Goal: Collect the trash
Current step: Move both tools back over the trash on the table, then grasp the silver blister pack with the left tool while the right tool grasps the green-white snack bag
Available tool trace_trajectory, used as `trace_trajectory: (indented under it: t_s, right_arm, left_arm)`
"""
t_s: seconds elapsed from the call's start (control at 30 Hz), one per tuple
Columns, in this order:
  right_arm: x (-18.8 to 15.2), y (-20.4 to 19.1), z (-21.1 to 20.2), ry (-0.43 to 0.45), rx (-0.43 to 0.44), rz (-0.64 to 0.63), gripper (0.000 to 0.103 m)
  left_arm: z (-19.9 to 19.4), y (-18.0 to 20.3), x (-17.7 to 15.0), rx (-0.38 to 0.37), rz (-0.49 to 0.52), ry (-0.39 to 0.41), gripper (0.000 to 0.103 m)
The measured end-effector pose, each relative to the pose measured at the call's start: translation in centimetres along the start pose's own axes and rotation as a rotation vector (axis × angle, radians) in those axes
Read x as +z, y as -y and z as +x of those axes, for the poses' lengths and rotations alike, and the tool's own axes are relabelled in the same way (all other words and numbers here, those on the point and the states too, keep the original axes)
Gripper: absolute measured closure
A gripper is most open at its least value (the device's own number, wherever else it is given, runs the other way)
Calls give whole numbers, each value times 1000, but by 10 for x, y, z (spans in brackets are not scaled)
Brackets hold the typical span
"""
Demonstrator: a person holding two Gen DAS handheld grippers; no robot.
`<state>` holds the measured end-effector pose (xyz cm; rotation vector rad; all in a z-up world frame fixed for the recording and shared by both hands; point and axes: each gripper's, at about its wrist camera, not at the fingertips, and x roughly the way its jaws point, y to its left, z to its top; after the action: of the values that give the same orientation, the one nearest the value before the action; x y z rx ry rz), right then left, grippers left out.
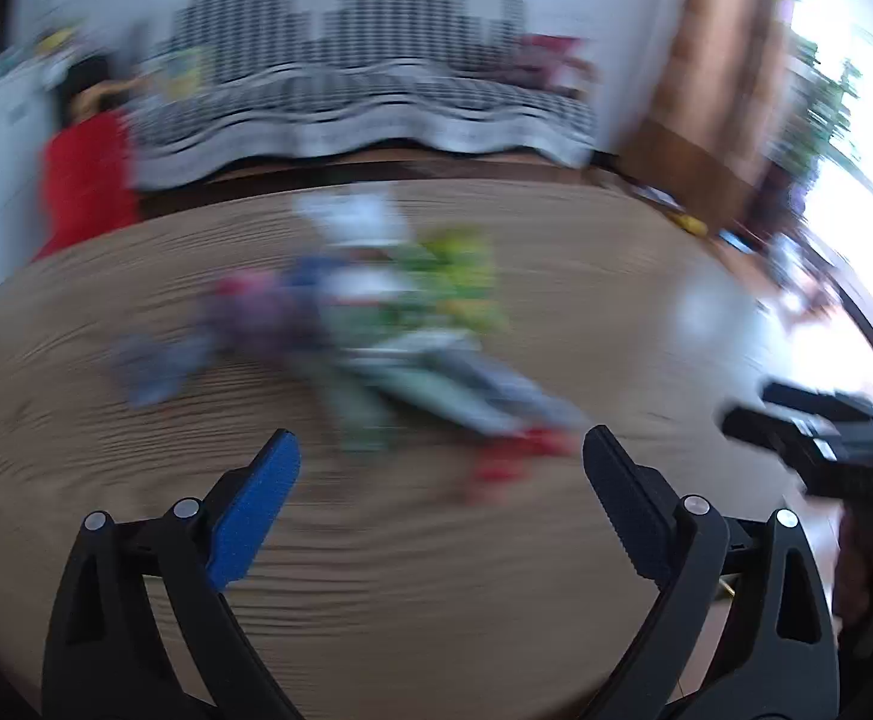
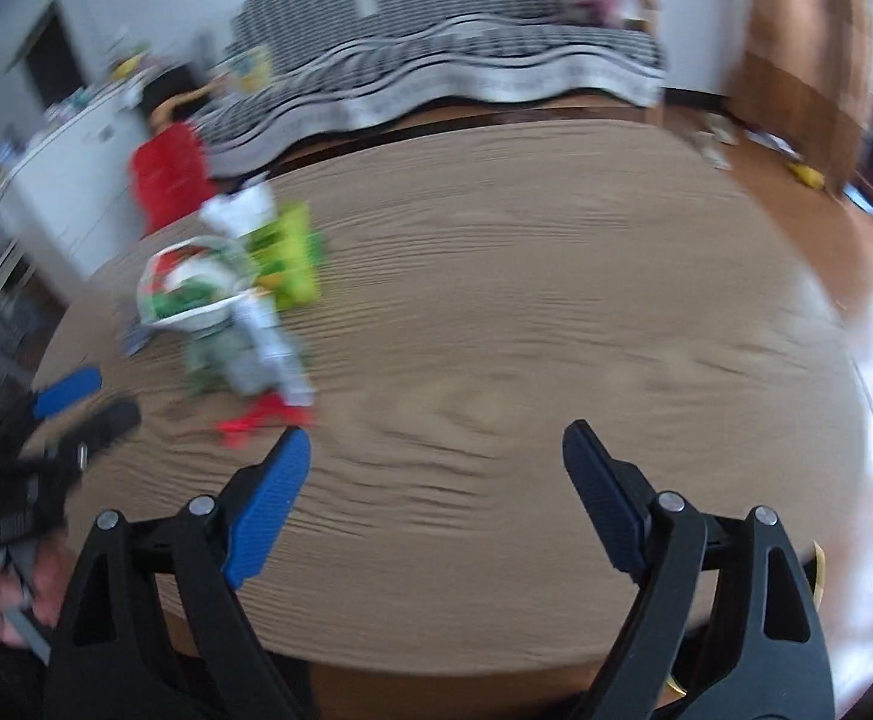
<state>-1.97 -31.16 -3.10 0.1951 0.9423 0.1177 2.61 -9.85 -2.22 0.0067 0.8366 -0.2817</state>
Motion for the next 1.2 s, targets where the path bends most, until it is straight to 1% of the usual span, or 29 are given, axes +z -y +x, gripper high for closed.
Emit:
trace_trajectory:
  t_s: [0.03,0.1,0.13,0.23,0.27,0.33,0.43,0.5,0.6,0.63,0.67,0.7,0.73,0.77,0.8,0.83,0.87,0.9,0.93,1.0,1.1,1.2]
  right_arm:
    - [4,-18,11,-14,17,-22,20]
    - [8,-41,26,-29,40,-51,20]
    - [10,-51,33,-33,47,-63,20]
    - [13,-70,51,-52,57,-87,20]
    - [14,-74,57,-63,57,-90,20]
    - [16,-79,67,-78,65,-91,20]
    - [21,-87,79,-85,72,-93,20]
    - [24,-90,85,-87,72,-91,20]
    - [27,-88,91,-96,73,-84,20]
    - [27,-88,93,-99,72,-85,20]
    - [28,-88,95,-102,70,-88,20]
    - [28,-88,96,-103,69,-91,20]
    - [29,-87,98,-104,63,-93,20]
    - [30,-86,98,-104,59,-90,20]
    - [31,-84,99,-104,61,-82,21]
    - [33,-84,100,-103,62,-78,22]
    - [34,-84,100,-100,62,-77,24]
    - [36,-85,100,-94,61,-80,24]
    - [38,-88,100,-83,61,-89,24]
    - [42,-95,97,-65,80,-107,24]
    - [50,-110,91,-20,120,-137,24]
    - [59,-133,87,27,130,-188,23]
  left_arm:
    - [1,-26,3,35,-48,-4,10]
    - [4,-69,10,88,-134,-11,10]
    - [5,-97,13,122,-193,-16,10]
    - [17,-144,27,156,-323,-23,11]
    - [24,-156,32,155,-361,-30,11]
    - [37,-170,40,149,-403,-39,11]
    - [55,-179,53,175,-444,-40,11]
    - [72,-183,60,189,-450,-60,11]
    - [89,-190,62,246,-454,-77,11]
    - [93,-191,62,252,-453,-81,11]
    - [95,-191,61,257,-448,-82,13]
    - [97,-190,60,262,-435,-84,16]
    - [98,-191,58,261,-424,-92,30]
    - [102,-193,57,257,-419,-101,49]
    - [103,-193,56,249,-420,-111,59]
    - [102,-194,53,237,-424,-112,73]
    - [99,-193,52,237,-419,-110,92]
    - [98,-192,52,246,-404,-114,95]
    - [94,-191,52,245,-391,-111,100]
    - [86,-184,51,239,-357,-109,100]
    - [64,-173,49,248,-299,-81,100]
    - [43,-167,44,217,-286,-66,100]
